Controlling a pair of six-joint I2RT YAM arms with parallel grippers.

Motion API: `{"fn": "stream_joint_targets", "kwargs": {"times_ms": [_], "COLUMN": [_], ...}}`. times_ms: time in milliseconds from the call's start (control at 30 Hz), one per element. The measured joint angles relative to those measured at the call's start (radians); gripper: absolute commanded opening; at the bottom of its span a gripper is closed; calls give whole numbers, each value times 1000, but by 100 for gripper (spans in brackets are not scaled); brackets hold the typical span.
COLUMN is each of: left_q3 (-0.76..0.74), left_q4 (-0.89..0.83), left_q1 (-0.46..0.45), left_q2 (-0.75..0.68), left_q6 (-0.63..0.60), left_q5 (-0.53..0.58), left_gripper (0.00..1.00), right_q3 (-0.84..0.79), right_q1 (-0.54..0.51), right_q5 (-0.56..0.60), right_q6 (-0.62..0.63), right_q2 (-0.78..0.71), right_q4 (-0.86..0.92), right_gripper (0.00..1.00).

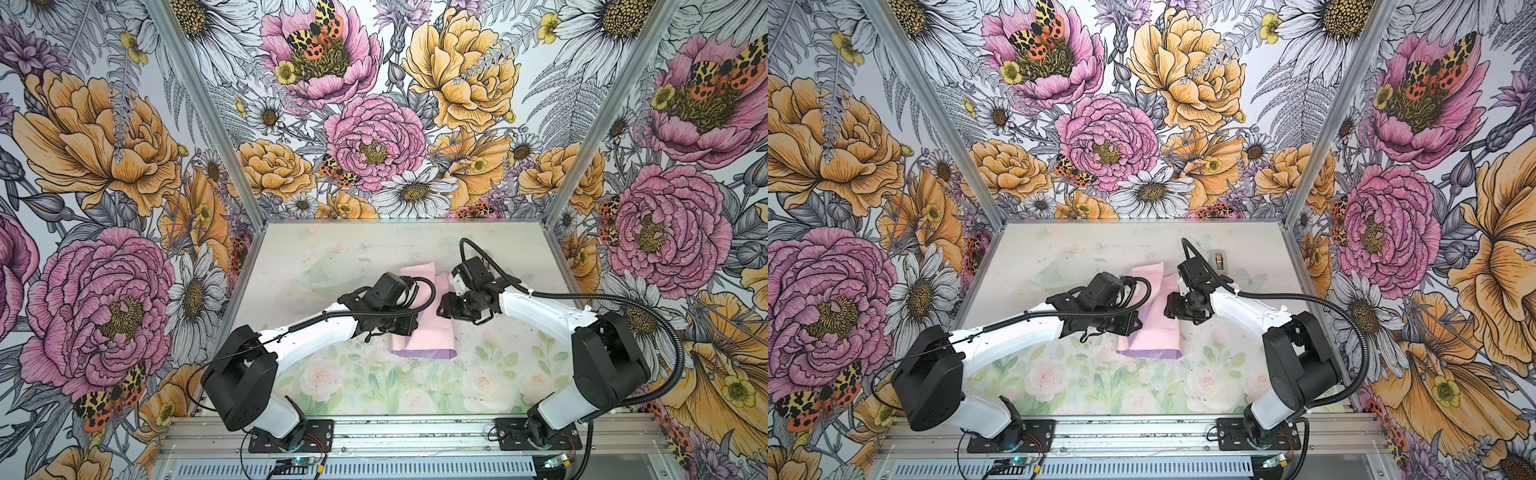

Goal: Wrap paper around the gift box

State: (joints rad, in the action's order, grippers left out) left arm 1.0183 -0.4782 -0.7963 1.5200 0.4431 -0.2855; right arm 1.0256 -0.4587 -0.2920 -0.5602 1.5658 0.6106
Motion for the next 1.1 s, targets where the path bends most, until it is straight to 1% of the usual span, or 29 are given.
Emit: {"fn": "stream_joint_targets", "kwargs": {"times_ms": [133,300,500,533,800,900,933,967,1033,1067,1100], "left_q3": [21,41,64,69,92,96,97,97,104,110,119], "left_q4": [-36,-73,-103,-106,-124,-128,-128,-130,-141,-147,-150], "left_q1": [0,0,-5,-5,-9,-16,-18,-18,-20,-20,-20], "left_q2": [31,62,87,91,104,110,111,112,112,112,112], "left_q6": [-16,-35,-51,-54,-60,-62,-62,-65,-71,-77,-75], "left_q5": [-8,-19,-23,-23,-23,-23,-23,-23,-23,-23,-23], "left_gripper": [0,0,0,0,1,5,8,12,19,25,33], "right_q3": [-8,-24,-28,-28,-28,-28,-28,-28,-28,-28,-28], "right_q1": [24,87,99,99,95,92,90,90,89,89,89], "right_q5": [-47,-127,-174,-178,-180,-181,-181,-180,-179,-175,-172], "right_q6": [-26,-79,-122,-128,-139,-137,-135,-133,-129,-124,-124], "right_q2": [-51,-109,-103,-96,-29,-4,8,15,27,29,30], "right_q4": [-33,-89,-128,-132,-134,-134,-134,-134,-133,-133,-132], "right_gripper": [66,71,73,78,77,76,75,73,67,64,61]}}
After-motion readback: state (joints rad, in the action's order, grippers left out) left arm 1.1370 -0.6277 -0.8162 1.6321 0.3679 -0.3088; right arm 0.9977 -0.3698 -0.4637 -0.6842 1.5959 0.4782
